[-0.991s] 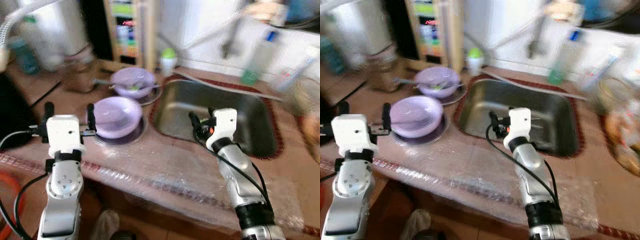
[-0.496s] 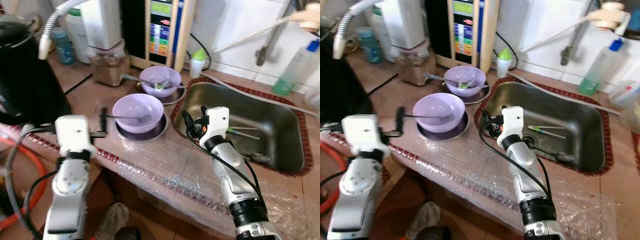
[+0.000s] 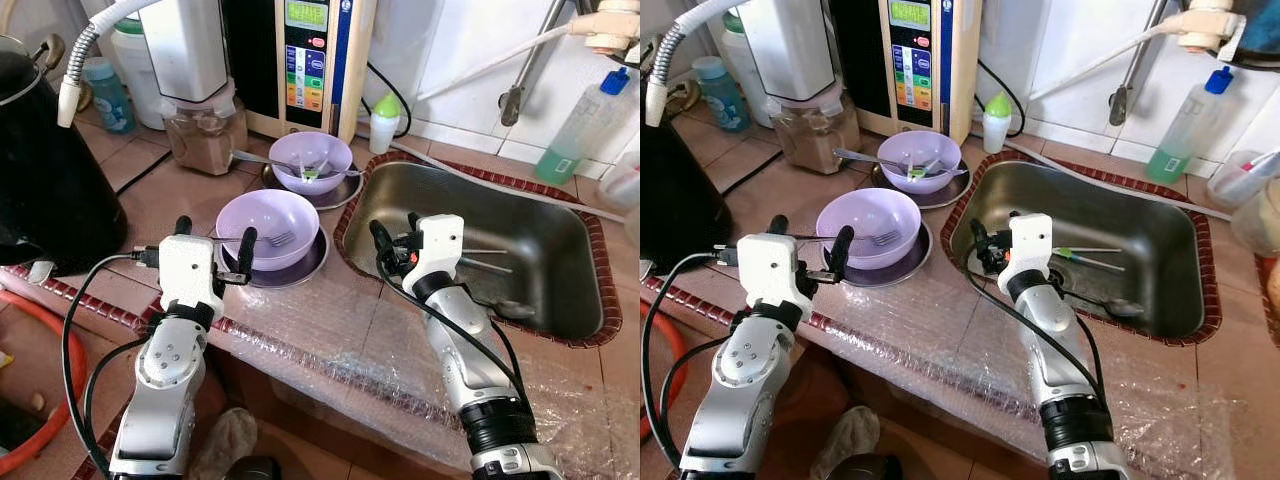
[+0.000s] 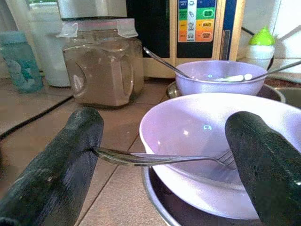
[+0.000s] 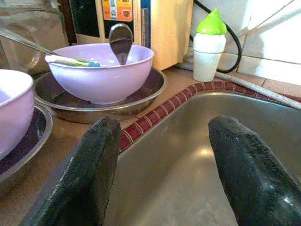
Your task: Kitchen organization
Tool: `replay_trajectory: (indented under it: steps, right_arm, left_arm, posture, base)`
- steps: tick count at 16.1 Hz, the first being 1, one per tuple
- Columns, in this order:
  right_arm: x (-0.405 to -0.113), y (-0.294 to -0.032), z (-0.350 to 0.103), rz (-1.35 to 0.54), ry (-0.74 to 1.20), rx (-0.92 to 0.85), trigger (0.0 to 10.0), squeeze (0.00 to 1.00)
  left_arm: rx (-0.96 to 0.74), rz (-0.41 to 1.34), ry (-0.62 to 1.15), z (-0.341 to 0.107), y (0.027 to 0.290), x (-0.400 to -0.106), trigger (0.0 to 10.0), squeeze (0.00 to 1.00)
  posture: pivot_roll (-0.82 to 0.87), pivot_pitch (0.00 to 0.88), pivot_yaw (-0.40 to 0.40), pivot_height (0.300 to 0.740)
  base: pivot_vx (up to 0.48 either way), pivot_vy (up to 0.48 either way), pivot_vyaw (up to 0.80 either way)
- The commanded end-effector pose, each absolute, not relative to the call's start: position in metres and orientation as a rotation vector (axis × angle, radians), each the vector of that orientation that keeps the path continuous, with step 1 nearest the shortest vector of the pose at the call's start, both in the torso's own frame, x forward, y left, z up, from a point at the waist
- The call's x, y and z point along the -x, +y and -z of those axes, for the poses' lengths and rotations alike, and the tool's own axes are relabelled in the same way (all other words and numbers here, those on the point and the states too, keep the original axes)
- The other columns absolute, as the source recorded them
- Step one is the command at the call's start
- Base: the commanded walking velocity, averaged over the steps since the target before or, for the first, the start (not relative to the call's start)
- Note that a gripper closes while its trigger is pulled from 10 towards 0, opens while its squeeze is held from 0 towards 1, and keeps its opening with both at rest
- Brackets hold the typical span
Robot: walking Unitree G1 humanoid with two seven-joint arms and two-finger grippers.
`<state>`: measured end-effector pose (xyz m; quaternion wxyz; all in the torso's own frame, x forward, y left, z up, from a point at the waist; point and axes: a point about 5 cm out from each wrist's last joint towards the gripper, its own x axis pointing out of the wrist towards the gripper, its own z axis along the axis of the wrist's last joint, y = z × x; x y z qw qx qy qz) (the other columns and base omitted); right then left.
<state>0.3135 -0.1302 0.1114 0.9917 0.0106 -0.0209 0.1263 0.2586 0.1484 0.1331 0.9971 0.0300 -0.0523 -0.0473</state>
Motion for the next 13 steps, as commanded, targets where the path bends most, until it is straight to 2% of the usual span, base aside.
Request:
replay_trajectory:
  steps: [1, 2, 3, 8, 13]
  right_arm:
    - [-0.314, -0.133, -0.11, -0.239, -0.038, -0.021, 10.0, 0.0]
    - [-0.314, -0.131, -0.111, -0.245, -0.041, -0.021, 10.0, 0.0]
    - [-0.314, -0.13, -0.112, -0.256, -0.042, -0.021, 10.0, 0.0]
    - [-0.307, -0.125, -0.107, -0.318, -0.016, -0.044, 10.0, 0.0]
    - [-0.3, -0.137, -0.101, -0.265, -0.005, -0.048, 10.0, 0.0]
  left_arm:
    - [-0.032, 0.115, -0.104, -0.133, 0.146, -0.261, 10.0, 0.0]
    - [0.014, 0.132, -0.111, -0.134, 0.143, -0.266, 9.4, 0.0]
    - [0.034, 0.139, -0.107, -0.134, 0.143, -0.269, 0.0, 0.0]
    - [0.143, 0.161, -0.047, -0.126, 0.141, -0.276, 0.0, 0.0]
    - [0.22, 0.172, -0.023, -0.13, 0.136, -0.281, 0.0, 0.0]
  posture:
    - [0.06, 0.0, -0.009, 0.74]
    - [0.06, 0.0, -0.009, 0.74]
    - [0.06, 0.0, -0.006, 0.74]
    - [0.04, 0.0, 0.003, 0.74]
    - [0.03, 0.0, 0.037, 0.74]
  base:
    - [0.0, 0.0, 0.0]
    - [0.0, 0.0, 0.0]
    - [0.0, 0.0, 0.0]
    - [0.0, 0.0, 0.0]
    - [0.0, 0.0, 0.0]
